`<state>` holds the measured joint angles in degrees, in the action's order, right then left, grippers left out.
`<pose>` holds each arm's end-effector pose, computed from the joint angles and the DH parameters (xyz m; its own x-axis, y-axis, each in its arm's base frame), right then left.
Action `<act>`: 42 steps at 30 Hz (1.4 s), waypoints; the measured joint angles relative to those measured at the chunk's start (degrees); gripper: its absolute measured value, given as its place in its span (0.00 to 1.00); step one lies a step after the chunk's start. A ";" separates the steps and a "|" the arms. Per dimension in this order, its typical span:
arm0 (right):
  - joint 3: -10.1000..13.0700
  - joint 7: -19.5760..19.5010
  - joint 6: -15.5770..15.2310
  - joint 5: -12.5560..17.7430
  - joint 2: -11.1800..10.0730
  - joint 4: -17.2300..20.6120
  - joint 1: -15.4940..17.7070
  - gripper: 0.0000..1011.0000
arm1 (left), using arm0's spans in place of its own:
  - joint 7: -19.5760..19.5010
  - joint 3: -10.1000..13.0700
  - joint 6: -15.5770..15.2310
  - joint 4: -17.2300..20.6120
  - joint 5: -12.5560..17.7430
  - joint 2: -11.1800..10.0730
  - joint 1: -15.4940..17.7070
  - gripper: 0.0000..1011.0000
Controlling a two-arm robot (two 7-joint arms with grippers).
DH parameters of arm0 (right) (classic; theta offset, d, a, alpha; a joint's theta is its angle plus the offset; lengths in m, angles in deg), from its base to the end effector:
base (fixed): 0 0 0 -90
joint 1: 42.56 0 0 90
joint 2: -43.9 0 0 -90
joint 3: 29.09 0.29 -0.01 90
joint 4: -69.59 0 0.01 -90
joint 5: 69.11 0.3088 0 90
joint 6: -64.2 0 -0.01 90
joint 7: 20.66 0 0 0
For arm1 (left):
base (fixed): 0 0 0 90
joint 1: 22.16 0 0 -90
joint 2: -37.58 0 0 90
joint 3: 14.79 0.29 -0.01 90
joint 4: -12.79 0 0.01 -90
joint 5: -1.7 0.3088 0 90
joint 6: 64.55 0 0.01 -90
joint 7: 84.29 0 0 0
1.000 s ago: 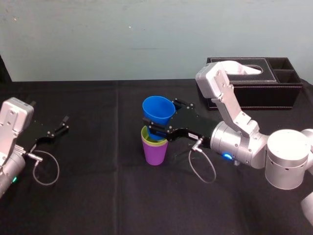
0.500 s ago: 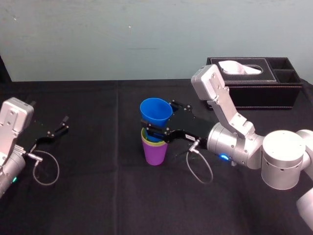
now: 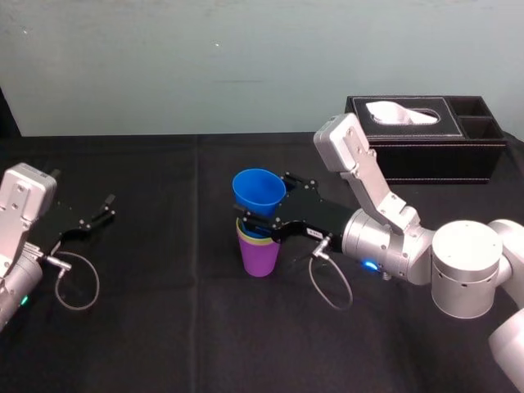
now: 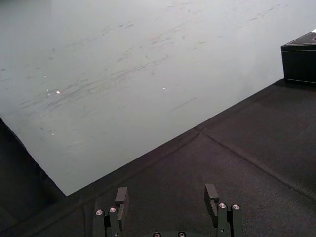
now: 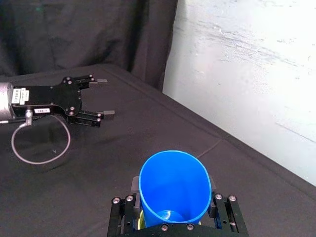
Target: Stack the three plastic cups sequentially using one hand.
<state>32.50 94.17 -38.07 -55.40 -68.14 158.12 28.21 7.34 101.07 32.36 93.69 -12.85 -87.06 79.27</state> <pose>0.3864 0.0287 -0.2320 0.7463 -0.6413 0.1785 0.6657 0.7184 -0.2021 0.3581 0.0827 -0.3023 0.2921 0.8804 0.3736 -0.9553 0.2872 0.0701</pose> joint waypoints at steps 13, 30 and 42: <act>0.03 0.18 -0.05 -0.04 0.36 -0.83 0.11 0.73 | 0.00 0.00 0.00 0.00 0.00 0.00 0.00 1.00; 0.07 0.20 -0.09 0.05 0.31 -0.75 0.16 0.87 | 0.00 0.00 0.00 0.00 0.00 0.00 0.00 1.00; 0.07 0.20 -0.09 0.05 0.30 -0.70 0.16 0.99 | 0.00 0.00 0.00 0.00 0.00 0.00 0.00 1.00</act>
<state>32.57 94.36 -38.16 -55.35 -67.84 157.42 28.36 7.34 101.07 32.36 93.70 -12.85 -87.06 79.27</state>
